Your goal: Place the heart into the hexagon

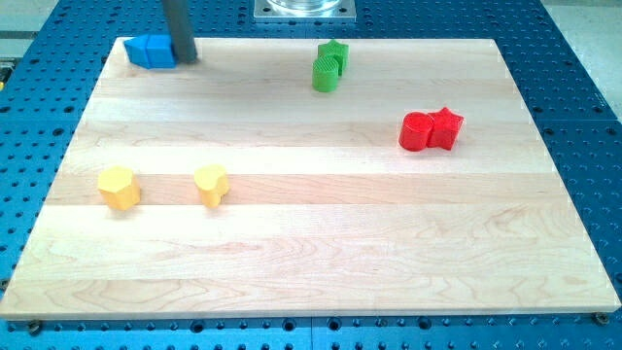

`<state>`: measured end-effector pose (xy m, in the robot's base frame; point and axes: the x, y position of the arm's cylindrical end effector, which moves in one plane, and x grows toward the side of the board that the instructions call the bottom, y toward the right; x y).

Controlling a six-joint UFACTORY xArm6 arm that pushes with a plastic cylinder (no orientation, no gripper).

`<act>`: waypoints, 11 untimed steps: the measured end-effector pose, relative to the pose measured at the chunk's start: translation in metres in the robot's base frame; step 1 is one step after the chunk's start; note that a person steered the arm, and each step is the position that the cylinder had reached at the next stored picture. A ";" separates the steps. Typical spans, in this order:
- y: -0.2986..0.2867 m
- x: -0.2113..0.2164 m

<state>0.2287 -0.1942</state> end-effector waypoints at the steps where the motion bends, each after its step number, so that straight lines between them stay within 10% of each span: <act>1: -0.003 0.002; 4: 0.120 0.245; 6: 0.204 0.273; 11: 0.060 0.295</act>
<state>0.5234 -0.1346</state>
